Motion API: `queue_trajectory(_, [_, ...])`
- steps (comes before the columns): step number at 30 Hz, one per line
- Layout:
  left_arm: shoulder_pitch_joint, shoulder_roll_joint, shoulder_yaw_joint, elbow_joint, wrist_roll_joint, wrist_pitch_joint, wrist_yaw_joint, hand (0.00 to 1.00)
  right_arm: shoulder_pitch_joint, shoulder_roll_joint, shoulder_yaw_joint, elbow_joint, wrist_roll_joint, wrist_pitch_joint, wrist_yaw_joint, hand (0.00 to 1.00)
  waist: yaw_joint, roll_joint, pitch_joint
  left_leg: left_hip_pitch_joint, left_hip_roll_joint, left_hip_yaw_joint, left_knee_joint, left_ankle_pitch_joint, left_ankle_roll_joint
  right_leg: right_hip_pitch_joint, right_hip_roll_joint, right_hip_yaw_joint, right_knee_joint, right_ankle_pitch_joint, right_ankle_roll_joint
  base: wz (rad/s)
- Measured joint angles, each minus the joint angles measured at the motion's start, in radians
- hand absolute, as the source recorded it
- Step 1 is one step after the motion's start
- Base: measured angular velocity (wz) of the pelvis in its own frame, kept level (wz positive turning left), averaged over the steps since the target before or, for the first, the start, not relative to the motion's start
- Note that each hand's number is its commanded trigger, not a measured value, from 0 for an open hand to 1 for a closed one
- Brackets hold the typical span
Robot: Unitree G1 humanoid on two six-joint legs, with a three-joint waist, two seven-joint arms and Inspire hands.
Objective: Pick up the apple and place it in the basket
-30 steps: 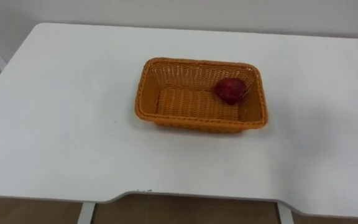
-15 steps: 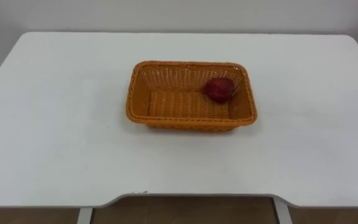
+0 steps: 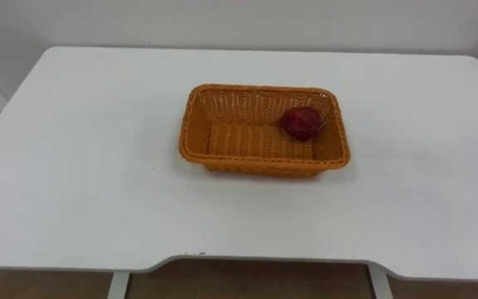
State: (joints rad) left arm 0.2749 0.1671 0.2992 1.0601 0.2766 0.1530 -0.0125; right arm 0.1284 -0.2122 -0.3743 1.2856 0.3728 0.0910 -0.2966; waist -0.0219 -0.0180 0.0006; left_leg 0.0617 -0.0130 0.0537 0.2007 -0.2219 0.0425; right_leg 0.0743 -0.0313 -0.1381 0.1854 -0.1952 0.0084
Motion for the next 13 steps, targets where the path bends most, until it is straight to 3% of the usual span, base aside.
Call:
queue_trajectory(6, [-0.004, -0.030, -0.007, 0.021, 0.000, 0.026, 0.000, 0.00, -0.007, 0.026, 0.056, 0.013, -0.037, 0.030, 0.078, 0.00, -0.001, 0.015, 0.0070, 0.007, 0.000, -0.002, -0.010, 0.000, 0.000, 0.009, -0.001, -0.002, -0.002, 0.000, 0.000, 0.00])
queue_trajectory(13, [-0.025, -0.038, -0.011, 0.022, 0.000, 0.043, 0.002, 0.00, -0.007, 0.043, 0.086, 0.025, -0.165, 0.034, 0.091, 0.00, -0.001, 0.011, 0.0046, 0.004, -0.001, -0.003, -0.011, 0.000, -0.001, 0.011, 0.000, -0.002, -0.013, 0.000, 0.000, 0.00])
